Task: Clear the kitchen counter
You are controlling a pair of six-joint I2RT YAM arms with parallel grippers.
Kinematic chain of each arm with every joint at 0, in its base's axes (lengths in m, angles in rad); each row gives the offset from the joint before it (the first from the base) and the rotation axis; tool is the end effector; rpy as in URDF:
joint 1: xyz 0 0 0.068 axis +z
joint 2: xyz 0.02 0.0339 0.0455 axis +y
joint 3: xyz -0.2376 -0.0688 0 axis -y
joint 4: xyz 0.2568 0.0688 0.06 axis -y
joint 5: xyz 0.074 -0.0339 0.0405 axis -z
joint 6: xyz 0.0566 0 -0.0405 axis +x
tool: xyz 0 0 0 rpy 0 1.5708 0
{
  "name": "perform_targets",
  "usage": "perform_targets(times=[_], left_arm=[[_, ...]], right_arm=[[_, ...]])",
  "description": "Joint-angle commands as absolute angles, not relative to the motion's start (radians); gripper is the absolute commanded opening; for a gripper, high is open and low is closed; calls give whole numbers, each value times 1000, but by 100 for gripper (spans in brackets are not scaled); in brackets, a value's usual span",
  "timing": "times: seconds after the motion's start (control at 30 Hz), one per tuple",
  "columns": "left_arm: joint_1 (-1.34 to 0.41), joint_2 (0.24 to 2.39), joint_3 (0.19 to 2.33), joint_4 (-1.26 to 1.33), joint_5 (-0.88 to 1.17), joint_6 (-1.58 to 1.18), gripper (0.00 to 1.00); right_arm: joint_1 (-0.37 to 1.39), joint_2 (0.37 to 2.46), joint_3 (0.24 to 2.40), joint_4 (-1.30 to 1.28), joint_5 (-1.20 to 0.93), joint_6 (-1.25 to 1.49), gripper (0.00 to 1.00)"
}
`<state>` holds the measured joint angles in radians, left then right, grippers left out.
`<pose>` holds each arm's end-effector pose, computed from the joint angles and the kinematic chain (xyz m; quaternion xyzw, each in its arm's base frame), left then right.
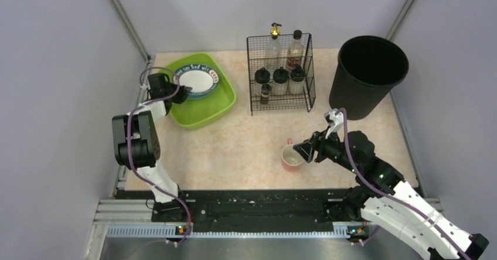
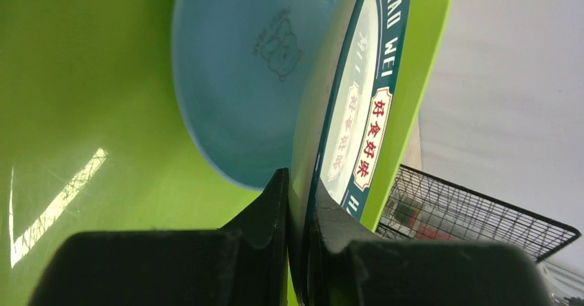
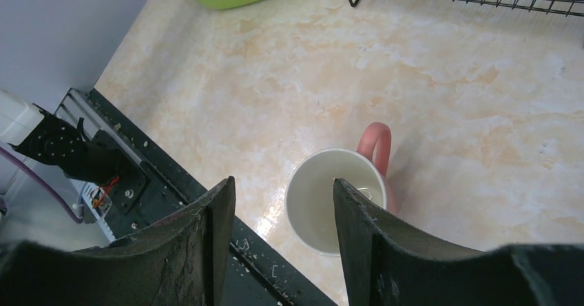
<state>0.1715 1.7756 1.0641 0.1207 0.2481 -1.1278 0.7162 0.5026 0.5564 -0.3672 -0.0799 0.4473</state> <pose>0.4054 0.0561 0.1521 -0.4833 0.7324 -0.3118 0.3644 0.1396 0.1275 0.2615 -0.1316 0.7977 0.3499 0.4732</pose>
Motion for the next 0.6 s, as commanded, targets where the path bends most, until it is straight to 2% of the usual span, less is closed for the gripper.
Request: perform_targets(times=[0.0,0.57], left_arm=[[176,1802,1103,277,256,-1168,0],[176,1950,1204,304,231,-1168,0]], right_arm=[[726,488,555,-350,-79,437,54],[726,510,536,-333,-84,432,54]])
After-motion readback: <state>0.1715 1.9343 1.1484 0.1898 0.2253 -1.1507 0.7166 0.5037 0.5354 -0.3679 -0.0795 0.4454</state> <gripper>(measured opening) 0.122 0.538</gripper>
